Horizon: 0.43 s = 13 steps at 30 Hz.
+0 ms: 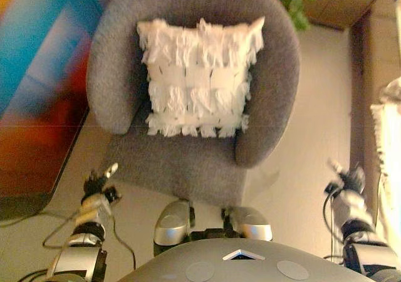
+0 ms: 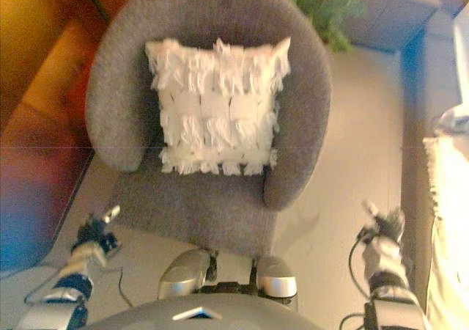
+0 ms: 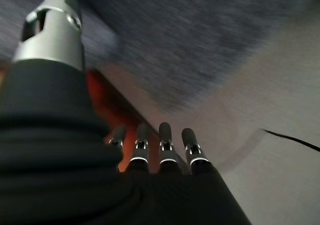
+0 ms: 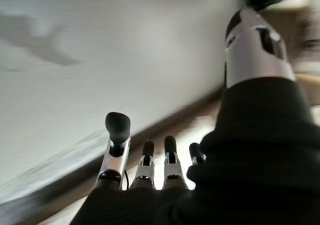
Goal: Pick up the cushion and take it to the sofa
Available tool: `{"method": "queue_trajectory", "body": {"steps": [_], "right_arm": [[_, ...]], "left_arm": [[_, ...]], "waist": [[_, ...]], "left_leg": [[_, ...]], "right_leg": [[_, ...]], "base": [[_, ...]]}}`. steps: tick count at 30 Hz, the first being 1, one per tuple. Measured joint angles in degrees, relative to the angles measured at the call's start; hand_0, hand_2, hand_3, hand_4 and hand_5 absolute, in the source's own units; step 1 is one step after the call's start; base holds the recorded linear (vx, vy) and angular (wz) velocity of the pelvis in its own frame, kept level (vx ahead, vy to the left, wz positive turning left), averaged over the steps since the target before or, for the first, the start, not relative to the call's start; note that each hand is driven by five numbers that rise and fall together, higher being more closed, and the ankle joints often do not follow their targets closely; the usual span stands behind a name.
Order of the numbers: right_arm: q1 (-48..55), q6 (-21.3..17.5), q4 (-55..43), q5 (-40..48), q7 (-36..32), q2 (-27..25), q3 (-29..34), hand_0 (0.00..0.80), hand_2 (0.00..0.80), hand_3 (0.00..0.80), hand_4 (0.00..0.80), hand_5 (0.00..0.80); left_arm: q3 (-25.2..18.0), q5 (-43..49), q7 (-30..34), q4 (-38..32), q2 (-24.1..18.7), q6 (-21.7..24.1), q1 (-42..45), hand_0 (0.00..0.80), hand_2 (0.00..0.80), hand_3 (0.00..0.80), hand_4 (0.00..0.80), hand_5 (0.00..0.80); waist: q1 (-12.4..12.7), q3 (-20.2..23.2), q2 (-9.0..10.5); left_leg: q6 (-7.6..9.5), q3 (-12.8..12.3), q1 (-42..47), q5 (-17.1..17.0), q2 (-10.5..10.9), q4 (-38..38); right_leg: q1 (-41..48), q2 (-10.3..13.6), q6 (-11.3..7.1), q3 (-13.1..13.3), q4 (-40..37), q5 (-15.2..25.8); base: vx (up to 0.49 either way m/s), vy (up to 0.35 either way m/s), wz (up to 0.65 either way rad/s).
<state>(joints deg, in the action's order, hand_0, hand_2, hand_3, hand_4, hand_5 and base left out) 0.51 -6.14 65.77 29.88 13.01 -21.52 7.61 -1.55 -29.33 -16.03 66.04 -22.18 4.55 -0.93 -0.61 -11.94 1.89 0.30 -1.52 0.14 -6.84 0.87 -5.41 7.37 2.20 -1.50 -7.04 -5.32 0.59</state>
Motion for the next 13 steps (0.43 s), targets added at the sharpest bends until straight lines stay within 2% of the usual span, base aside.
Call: {"method": "queue_trajectory", "body": {"steps": [2,3,9,13], "right_arm": [[2.1,0.0,3.0,0.0,-0.9,2.1,-1.5,0.000,0.000,0.000,0.000,0.000],[3.2,1.0,6.3,0.0,-2.5,4.8,-2.1,0.000,0.000,0.000,0.000,0.000],[6.4,8.9,10.1,-3.9,-8.5,11.3,-8.7,0.000,0.000,0.000,0.000,0.000],[6.4,10.5,10.5,-6.2,-10.3,11.7,-11.9,0.000,0.000,0.000,0.000,0.000]], "left_arm": [[0.1,1.8,0.1,2.7,1.2,-0.5,1.6,0.000,0.000,0.000,0.000,0.000],[0.3,2.7,0.4,5.6,3.2,-1.3,2.2,0.000,0.000,0.000,0.000,0.000],[3.4,4.3,4.7,10.2,9.2,-8.1,4.8,0.000,0.000,0.000,0.000,0.000],[7.7,6.4,7.6,10.8,10.4,-10.4,4.7,0.000,0.000,0.000,0.000,0.000]], "waist": [[0.0,0.8,0.12],[0.0,2.1,0.07],[0.0,6.9,-0.55],[-0.1,9.0,-0.68]], "left_leg": [[-0.09,-0.1,0.7,0.2,-0.1,0.0],[-0.21,-0.2,1.3,0.4,-0.1,0.0],[-0.07,-1.3,2.3,0.7,-0.7,0.0],[-0.10,-1.5,2.6,0.7,-0.8,0.0]], "right_leg": [[0.7,-0.1,0.13,0.0,0.0,-0.2],[1.2,-0.2,0.24,0.2,0.0,-0.3],[1.6,-0.3,0.50,0.4,0.0,-1.0],[1.6,-0.3,0.52,0.5,0.2,-1.0]], "base": [[-0.025,-0.065,-0.05],[-0.037,-0.043,-0.03],[-0.022,-0.016,-0.09],[-0.005,-0.005,-0.04]]}}
